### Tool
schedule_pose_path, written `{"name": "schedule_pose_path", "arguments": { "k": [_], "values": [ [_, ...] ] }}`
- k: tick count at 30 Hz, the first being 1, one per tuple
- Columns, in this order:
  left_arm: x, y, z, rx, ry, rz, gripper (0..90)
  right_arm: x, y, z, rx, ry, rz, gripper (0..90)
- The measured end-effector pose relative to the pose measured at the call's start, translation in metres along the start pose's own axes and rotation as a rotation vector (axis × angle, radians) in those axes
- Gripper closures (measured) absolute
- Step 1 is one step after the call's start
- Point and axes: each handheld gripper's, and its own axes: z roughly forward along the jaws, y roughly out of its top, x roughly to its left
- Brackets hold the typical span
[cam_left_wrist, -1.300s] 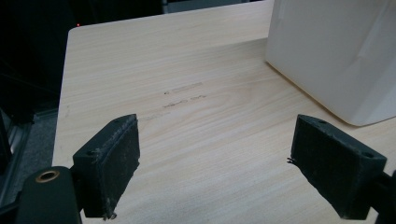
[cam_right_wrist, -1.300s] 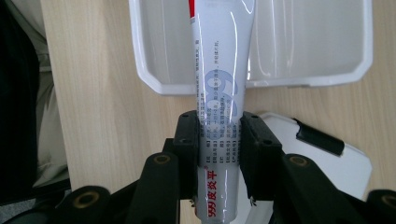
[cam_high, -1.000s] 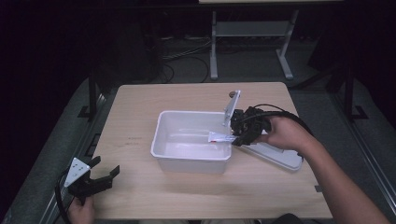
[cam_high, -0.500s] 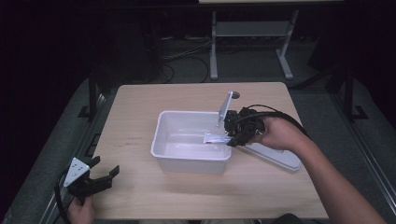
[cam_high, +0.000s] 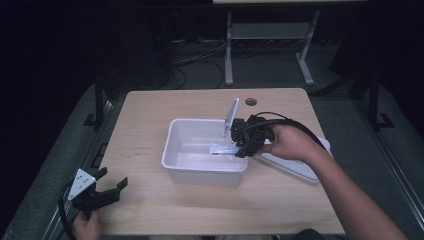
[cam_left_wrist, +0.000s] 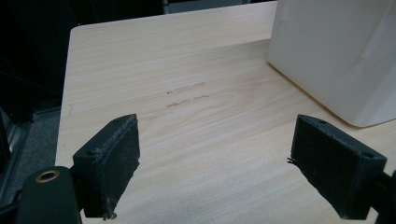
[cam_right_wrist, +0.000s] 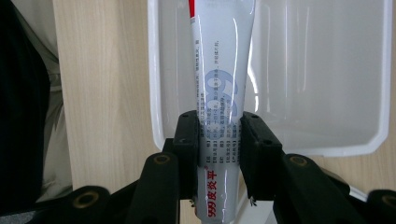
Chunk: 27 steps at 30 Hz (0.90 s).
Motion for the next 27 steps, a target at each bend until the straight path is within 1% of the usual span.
{"name": "schedule_pose_path", "arguments": {
  "k": [10, 15, 16, 21, 27],
  "values": [
    [0.0, 0.0, 0.001, 0.003, -0.001, -0.002, 15.1, 0.002, 0.013, 0.009, -0.009, 0.016, -0.018, 69.4],
    [0.001, -0.001, 0.0, -0.002, 0.001, -0.006, 15.1, 0.003, 0.018, 0.014, -0.001, 0.024, -0.015, 69.4],
    [0.002, -0.001, 0.0, -0.001, 0.001, -0.005, 15.1, 0.003, 0.02, 0.015, -0.003, 0.02, -0.023, 69.4],
    [0.002, -0.001, 0.0, -0.002, 0.001, -0.005, 15.1, 0.003, 0.025, 0.019, -0.001, 0.033, -0.024, 69.4],
    [0.001, 0.0, 0.0, -0.003, 0.001, -0.003, 15.1, 0.004, 0.031, 0.026, 0.003, 0.035, -0.029, 69.3]
  ]
}}
